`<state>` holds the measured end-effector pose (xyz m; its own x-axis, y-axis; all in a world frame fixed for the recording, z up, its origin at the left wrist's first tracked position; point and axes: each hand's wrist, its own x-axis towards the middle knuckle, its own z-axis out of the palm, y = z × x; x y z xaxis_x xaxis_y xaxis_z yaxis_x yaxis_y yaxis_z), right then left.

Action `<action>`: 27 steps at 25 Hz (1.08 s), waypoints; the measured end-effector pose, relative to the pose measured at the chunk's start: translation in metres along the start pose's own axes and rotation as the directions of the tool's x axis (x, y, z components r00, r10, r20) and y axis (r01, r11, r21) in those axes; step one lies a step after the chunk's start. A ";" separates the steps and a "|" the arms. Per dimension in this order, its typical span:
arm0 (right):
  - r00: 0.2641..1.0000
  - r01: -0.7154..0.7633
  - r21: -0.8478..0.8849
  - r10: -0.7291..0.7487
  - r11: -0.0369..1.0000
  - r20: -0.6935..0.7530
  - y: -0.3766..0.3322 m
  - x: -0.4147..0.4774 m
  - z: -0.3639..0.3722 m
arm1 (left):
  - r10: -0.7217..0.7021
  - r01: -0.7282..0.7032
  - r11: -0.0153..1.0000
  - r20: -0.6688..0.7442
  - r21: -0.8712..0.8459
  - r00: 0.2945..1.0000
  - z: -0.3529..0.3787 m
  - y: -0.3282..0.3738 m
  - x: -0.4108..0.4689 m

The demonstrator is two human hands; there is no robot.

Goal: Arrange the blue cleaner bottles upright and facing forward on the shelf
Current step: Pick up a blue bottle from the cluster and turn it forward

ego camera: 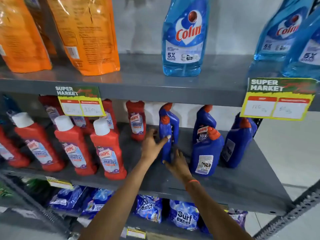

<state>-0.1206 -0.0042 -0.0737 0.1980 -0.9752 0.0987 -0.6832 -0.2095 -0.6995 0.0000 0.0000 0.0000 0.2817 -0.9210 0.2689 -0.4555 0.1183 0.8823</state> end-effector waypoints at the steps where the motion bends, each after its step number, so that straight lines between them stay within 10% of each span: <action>1: 1.000 -0.024 0.031 0.024 0.999 0.011 -0.001 0.002 0.006 | -0.001 0.001 1.000 0.030 -0.004 1.000 0.001 0.001 0.003; 7: 0.999 -0.025 0.143 0.030 0.989 -0.033 -0.005 -0.004 0.014 | -0.058 0.057 0.989 0.004 0.140 0.998 0.006 0.014 0.014; 15: 0.974 -0.198 0.589 0.093 0.783 0.205 0.004 0.006 -0.012 | -0.066 0.084 0.978 0.100 -0.189 0.993 -0.020 0.006 0.020; 21: 0.985 -0.173 0.652 0.141 0.738 0.102 0.002 0.000 -0.013 | 0.000 0.090 0.948 0.284 -0.304 0.959 -0.030 0.013 0.011; 27: 0.963 -0.147 0.595 0.251 0.790 -0.094 -0.014 -0.011 -0.003 | -0.123 0.118 0.986 -0.032 -0.115 0.992 0.002 0.027 -0.011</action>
<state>-0.1150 0.0093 -0.0626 -0.0468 -0.9988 -0.0134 -0.1503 0.0203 -0.9884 -0.0172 0.0127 0.0197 0.3625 -0.9162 0.1710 -0.3185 0.0506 0.9466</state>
